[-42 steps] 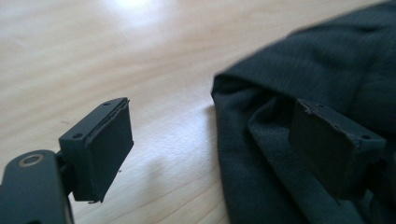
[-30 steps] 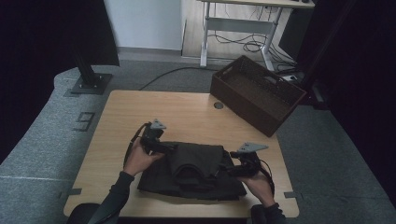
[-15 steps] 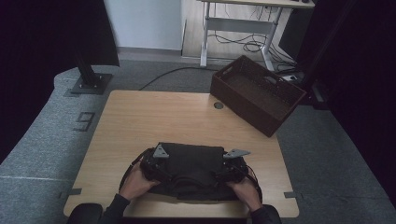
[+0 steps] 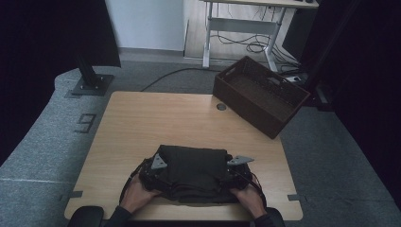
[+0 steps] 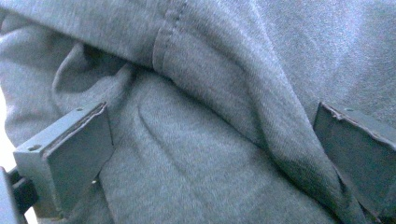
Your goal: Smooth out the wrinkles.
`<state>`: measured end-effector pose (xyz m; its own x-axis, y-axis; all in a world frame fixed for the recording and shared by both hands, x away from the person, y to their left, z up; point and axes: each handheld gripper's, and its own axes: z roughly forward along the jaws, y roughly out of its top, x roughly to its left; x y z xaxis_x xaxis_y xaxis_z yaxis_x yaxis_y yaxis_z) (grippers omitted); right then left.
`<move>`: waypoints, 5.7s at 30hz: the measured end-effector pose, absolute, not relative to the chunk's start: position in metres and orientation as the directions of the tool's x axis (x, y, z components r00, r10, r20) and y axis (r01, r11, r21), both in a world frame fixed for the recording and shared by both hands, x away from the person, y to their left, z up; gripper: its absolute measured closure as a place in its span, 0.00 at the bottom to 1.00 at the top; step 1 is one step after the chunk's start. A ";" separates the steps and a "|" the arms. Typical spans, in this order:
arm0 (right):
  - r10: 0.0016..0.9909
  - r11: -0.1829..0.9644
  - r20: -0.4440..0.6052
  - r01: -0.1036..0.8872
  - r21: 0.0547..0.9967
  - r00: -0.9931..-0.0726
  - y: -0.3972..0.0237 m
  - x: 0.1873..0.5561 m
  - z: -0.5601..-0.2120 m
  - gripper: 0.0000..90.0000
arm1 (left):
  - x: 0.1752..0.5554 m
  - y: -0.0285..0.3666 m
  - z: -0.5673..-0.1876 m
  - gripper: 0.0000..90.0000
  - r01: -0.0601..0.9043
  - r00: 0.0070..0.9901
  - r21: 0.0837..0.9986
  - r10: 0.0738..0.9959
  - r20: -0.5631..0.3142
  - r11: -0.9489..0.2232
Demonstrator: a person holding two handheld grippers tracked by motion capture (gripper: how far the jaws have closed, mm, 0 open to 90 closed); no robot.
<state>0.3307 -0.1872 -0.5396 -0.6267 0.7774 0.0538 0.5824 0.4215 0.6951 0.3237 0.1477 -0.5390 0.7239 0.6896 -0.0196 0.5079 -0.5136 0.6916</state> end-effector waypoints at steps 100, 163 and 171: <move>0.754 0.431 0.063 0.565 0.703 -0.654 -0.163 0.328 -0.542 0.00 | 0.310 0.179 -0.531 0.00 0.569 0.671 0.733 0.726 -0.152 -0.372; 0.873 0.317 0.010 0.582 0.749 -0.488 -0.284 0.417 -0.477 0.00 | 0.340 0.249 -0.548 0.00 0.646 0.518 0.658 0.855 -0.005 -0.387; 0.893 0.286 0.003 0.574 0.767 -0.449 -0.303 0.431 -0.466 0.00 | 0.340 0.249 -0.548 0.00 0.646 0.517 0.658 0.856 -0.005 -0.386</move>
<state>0.4309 -0.3027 -0.4661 -0.4492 0.8934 0.0026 0.5740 0.2864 0.7672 0.3398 0.2491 -0.5483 0.5166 0.8562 -0.0048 0.6462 -0.3862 0.6583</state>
